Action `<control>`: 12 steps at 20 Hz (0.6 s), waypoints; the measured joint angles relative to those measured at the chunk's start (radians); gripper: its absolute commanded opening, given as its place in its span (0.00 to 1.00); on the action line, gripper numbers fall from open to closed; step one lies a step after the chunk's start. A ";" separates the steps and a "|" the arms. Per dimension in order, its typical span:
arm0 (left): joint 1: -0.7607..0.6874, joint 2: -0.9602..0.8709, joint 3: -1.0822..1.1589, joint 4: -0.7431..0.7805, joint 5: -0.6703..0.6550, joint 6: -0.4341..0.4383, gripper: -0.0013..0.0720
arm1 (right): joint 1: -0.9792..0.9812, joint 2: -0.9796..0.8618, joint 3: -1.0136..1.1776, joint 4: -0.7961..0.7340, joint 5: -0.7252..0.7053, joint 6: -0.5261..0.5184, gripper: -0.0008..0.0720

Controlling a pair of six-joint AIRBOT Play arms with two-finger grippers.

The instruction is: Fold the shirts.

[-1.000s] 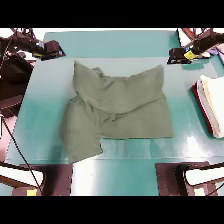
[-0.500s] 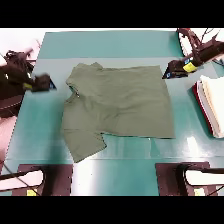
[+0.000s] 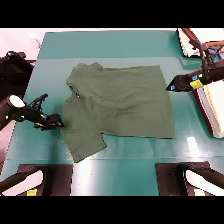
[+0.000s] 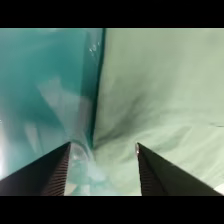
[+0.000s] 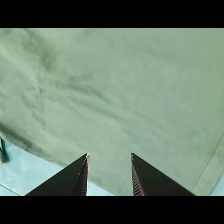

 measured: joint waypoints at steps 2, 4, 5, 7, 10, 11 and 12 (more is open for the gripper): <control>0.001 0.006 -0.035 -0.051 0.003 0.016 0.66 | -0.007 0.027 -0.031 0.001 -0.008 0.000 0.43; 0.000 0.008 -0.061 -0.076 0.012 0.032 0.21 | -0.021 0.045 -0.046 0.004 -0.011 -0.001 0.43; 0.000 0.009 -0.069 -0.079 0.017 0.037 0.06 | -0.035 0.050 -0.051 0.003 -0.010 -0.003 0.43; 0.000 0.023 -0.060 -0.087 0.021 0.043 0.06 | -0.089 0.059 -0.069 0.004 0.016 -0.013 0.43; 0.000 0.065 -0.021 -0.106 0.020 0.047 0.06 | -0.225 0.064 -0.154 -0.008 0.066 -0.021 0.53; 0.000 0.081 -0.006 -0.109 0.019 0.047 0.06 | -0.281 0.064 -0.204 -0.021 0.076 -0.024 0.68; 0.000 0.096 0.006 -0.115 0.017 0.048 0.06 | -0.340 0.064 -0.264 -0.031 0.081 -0.027 0.68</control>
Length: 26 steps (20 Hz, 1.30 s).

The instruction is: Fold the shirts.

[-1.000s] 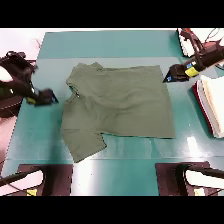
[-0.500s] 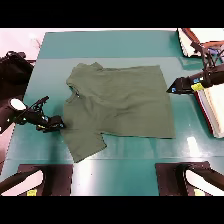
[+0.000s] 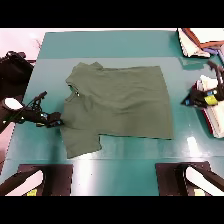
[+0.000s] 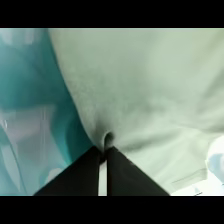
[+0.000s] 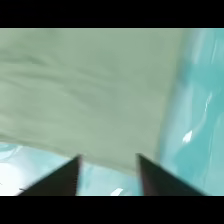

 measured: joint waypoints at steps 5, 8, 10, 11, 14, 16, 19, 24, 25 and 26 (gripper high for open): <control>0.000 0.035 0.029 -0.041 -0.003 0.001 0.06 | -0.196 -0.035 -0.306 -0.006 -0.050 -0.025 0.60; 0.000 0.041 0.033 -0.059 -0.003 0.001 0.06 | -0.231 -0.082 -0.433 0.079 -0.119 -0.061 0.47; 0.000 0.042 0.035 -0.064 -0.002 0.000 0.06 | -0.230 -0.117 -0.481 0.149 -0.155 -0.088 0.45; 0.000 0.043 0.035 -0.068 -0.002 0.000 0.06 | -0.217 -0.131 -0.495 0.177 -0.163 -0.098 0.45; 0.000 0.043 0.035 -0.079 -0.001 0.000 0.06 | -0.138 -0.164 -0.519 0.224 -0.196 -0.120 0.17; 0.000 0.050 0.035 -0.092 -0.001 0.000 0.06 | -0.074 -0.163 -0.521 0.226 -0.227 -0.131 0.04; 0.000 0.089 0.066 -0.103 -0.005 -0.012 0.06 | -0.002 -0.098 -0.462 0.215 -0.260 -0.142 0.04; 0.000 0.219 0.351 -0.111 -0.033 -0.060 0.06 | 0.045 0.116 -0.110 0.232 -0.166 -0.141 0.04; 0.000 0.240 0.442 -0.113 -0.038 -0.069 0.06 | 0.048 0.157 -0.017 0.232 -0.160 -0.137 0.04; 0.000 0.261 0.548 -0.113 -0.040 -0.077 0.06 | 0.050 0.198 0.088 0.232 -0.165 -0.133 0.04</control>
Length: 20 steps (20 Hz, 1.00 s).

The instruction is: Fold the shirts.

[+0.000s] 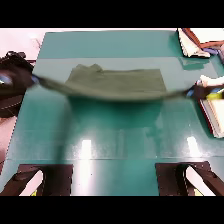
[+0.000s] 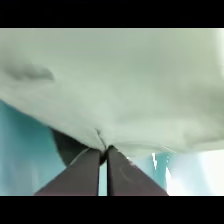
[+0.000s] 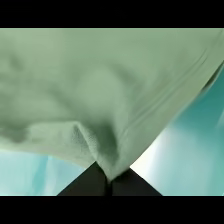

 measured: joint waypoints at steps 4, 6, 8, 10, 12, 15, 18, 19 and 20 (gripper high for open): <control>0.000 0.042 0.424 0.021 0.000 -0.019 0.06 | -0.010 0.103 0.389 -0.026 -0.039 0.024 0.04; 0.000 0.049 0.595 0.055 0.034 -0.030 0.06 | -0.039 0.111 0.563 -0.060 -0.033 0.045 0.04; -0.001 0.054 0.709 0.098 0.087 -0.040 0.06 | -0.082 0.091 0.717 -0.082 0.002 0.064 0.04; -0.002 0.045 0.764 0.130 0.117 -0.050 0.06 | -0.128 0.047 0.834 -0.095 0.052 0.085 0.04; -0.001 0.017 0.770 0.142 0.117 -0.062 0.06 | -0.150 -0.004 0.890 -0.102 0.091 0.106 0.04; -0.001 -0.072 0.713 0.123 0.064 -0.074 0.06 | -0.107 -0.095 0.849 -0.121 0.127 0.124 0.04; -0.002 -0.210 0.603 0.097 -0.012 -0.074 0.06 | -0.003 -0.209 0.729 -0.193 0.143 0.137 0.04; -0.002 -0.259 0.559 0.092 -0.031 -0.074 0.06 | 0.034 -0.253 0.679 -0.233 0.147 0.143 0.04; -0.003 -0.314 0.508 0.090 -0.046 -0.074 0.06 | 0.065 -0.293 0.636 -0.264 0.148 0.147 0.04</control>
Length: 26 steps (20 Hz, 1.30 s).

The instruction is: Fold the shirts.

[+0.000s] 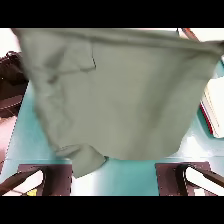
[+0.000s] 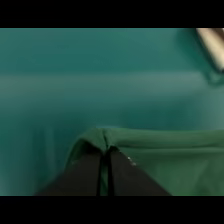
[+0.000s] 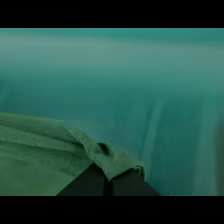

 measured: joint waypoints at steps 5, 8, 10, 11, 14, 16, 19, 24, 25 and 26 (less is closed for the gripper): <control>-0.067 -0.279 -0.198 0.002 0.021 0.051 0.06 | 0.091 -0.243 -0.142 -0.092 -0.037 0.013 0.04; -0.101 -0.414 -0.212 -0.011 0.109 0.060 0.06 | 0.106 -0.387 -0.105 -0.101 -0.069 0.014 0.04; -0.112 -0.478 -0.183 -0.011 0.153 0.056 0.06 | 0.111 -0.469 -0.041 -0.098 -0.082 0.014 0.04; -0.115 -0.499 -0.163 -0.013 0.172 0.054 0.06 | 0.112 -0.504 -0.003 -0.097 -0.088 0.014 0.04; -0.119 -0.533 -0.106 -0.011 0.183 0.053 0.06 | 0.116 -0.558 0.086 -0.096 -0.084 0.015 0.04; -0.120 -0.543 -0.086 0.004 0.130 0.058 0.06 | 0.116 -0.562 0.103 -0.105 -0.058 0.015 0.04; -0.122 -0.550 -0.099 0.026 0.026 0.068 0.06 | 0.116 -0.521 0.032 -0.141 -0.033 0.007 0.04; -0.122 -0.554 -0.230 0.030 -0.051 0.074 0.06 | 0.116 -0.421 -0.228 -0.168 -0.084 -0.002 0.04; -0.122 -0.554 -0.261 0.024 -0.053 0.075 0.06 | 0.116 -0.405 -0.274 -0.168 -0.103 -0.002 0.08; -0.122 -0.555 -0.289 0.019 -0.056 0.076 0.07 | 0.117 -0.390 -0.318 -0.171 -0.121 -0.002 0.35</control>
